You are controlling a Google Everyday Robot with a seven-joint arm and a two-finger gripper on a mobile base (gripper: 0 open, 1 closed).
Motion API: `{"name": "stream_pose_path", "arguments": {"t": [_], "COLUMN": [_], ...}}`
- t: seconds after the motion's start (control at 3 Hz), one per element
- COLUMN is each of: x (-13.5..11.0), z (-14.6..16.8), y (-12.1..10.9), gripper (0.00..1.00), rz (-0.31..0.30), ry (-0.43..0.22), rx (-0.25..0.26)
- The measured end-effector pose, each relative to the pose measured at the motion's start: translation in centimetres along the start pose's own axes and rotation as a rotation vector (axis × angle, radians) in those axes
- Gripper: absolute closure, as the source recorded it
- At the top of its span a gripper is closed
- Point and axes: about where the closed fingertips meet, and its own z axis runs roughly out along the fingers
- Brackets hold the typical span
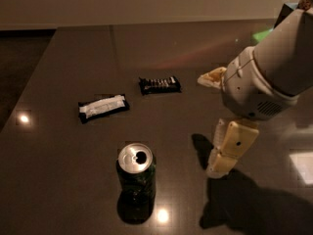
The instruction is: Knock green can over
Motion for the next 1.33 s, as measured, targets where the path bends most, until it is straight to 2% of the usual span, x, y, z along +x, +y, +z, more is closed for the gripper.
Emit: {"name": "stream_pose_path", "arguments": {"t": [0.67, 1.0, 1.33], "x": [-5.6, -7.7, -9.3], "z": [3.5, 4.4, 5.8], "y": [4.9, 6.3, 6.9], "gripper": [0.0, 0.0, 0.0], "rz": [-0.061, -0.077, -0.083], "ry": [-0.119, -0.168, -0.193], "rx": [-0.094, -0.119, -0.122]}}
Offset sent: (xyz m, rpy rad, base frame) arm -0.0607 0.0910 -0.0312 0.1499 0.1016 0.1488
